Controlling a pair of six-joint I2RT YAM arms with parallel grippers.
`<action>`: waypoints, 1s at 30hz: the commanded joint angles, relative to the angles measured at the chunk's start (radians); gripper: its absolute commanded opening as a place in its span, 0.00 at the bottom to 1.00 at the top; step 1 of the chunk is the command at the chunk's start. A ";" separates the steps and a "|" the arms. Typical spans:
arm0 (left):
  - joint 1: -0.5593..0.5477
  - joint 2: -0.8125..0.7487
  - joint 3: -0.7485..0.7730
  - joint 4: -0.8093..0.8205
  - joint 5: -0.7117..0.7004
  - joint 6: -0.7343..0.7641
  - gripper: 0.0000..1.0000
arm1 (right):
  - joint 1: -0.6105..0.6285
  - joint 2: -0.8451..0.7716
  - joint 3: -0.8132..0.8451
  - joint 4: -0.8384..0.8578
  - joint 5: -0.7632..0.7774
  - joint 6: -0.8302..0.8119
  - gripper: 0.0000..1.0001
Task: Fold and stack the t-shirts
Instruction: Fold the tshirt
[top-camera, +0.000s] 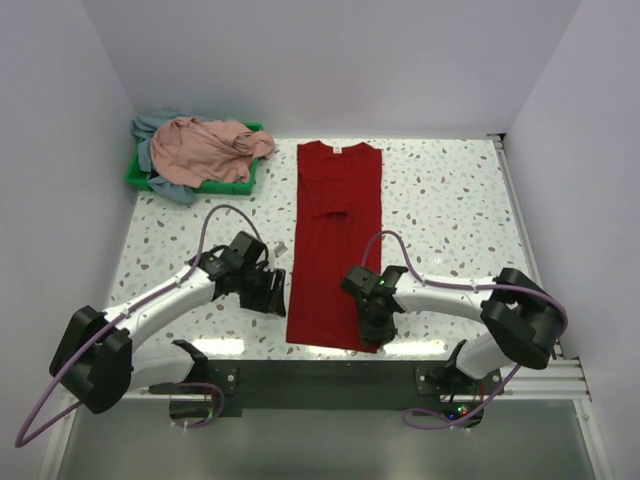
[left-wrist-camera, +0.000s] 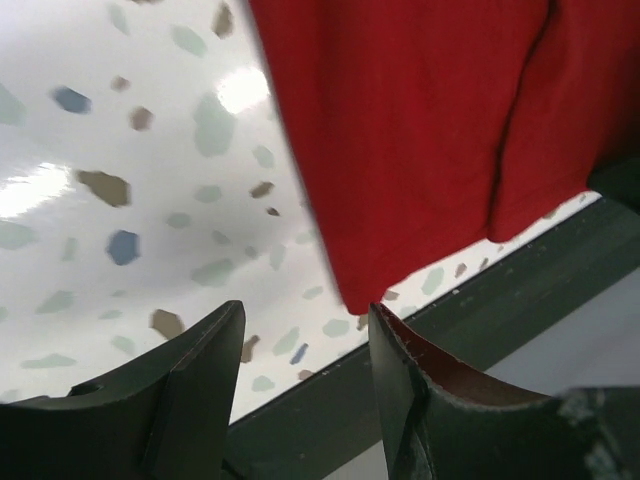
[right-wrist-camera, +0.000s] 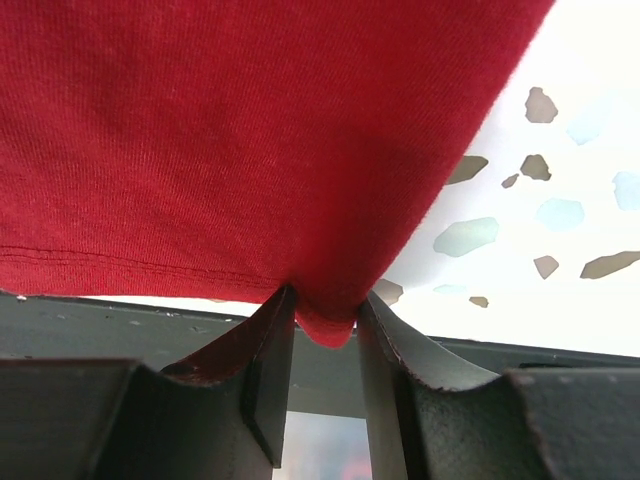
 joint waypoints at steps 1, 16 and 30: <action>-0.056 -0.039 -0.066 0.063 0.078 -0.104 0.57 | 0.006 0.031 -0.025 0.015 -0.024 -0.015 0.34; -0.178 -0.049 -0.189 0.237 -0.043 -0.376 0.58 | 0.004 -0.076 -0.055 0.011 -0.075 0.025 0.48; -0.276 -0.026 -0.220 0.269 -0.107 -0.450 0.50 | 0.004 -0.144 -0.081 -0.011 -0.040 0.049 0.52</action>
